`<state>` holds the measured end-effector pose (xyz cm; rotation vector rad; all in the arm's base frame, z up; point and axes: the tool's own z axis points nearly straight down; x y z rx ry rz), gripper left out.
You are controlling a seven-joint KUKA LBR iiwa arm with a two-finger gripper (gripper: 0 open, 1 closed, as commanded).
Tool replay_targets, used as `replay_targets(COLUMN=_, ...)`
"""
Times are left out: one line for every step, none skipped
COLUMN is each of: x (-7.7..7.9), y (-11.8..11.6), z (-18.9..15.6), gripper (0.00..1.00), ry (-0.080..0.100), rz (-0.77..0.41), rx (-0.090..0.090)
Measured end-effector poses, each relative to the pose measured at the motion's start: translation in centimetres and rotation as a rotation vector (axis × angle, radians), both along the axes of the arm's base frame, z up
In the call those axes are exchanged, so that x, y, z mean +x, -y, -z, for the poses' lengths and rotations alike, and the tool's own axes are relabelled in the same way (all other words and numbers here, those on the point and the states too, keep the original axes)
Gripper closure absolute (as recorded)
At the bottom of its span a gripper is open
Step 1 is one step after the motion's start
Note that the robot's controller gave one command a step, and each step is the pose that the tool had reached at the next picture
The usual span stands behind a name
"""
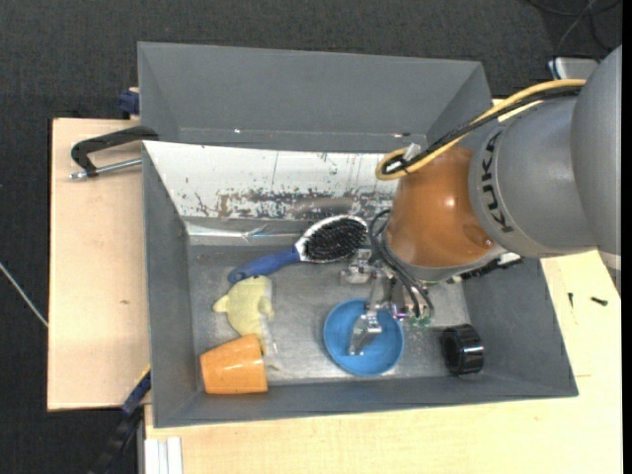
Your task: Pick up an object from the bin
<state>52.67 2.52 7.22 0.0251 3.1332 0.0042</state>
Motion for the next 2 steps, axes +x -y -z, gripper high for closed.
replay_targets(x=0.4, y=-0.2, z=-0.6, gripper=1.0, ry=0.009, rz=-0.001, rx=0.004)
replay_targets(x=1.7, y=-1.0, z=-15.1, gripper=1.0, ry=0.006, rz=-0.039, rx=-0.001)
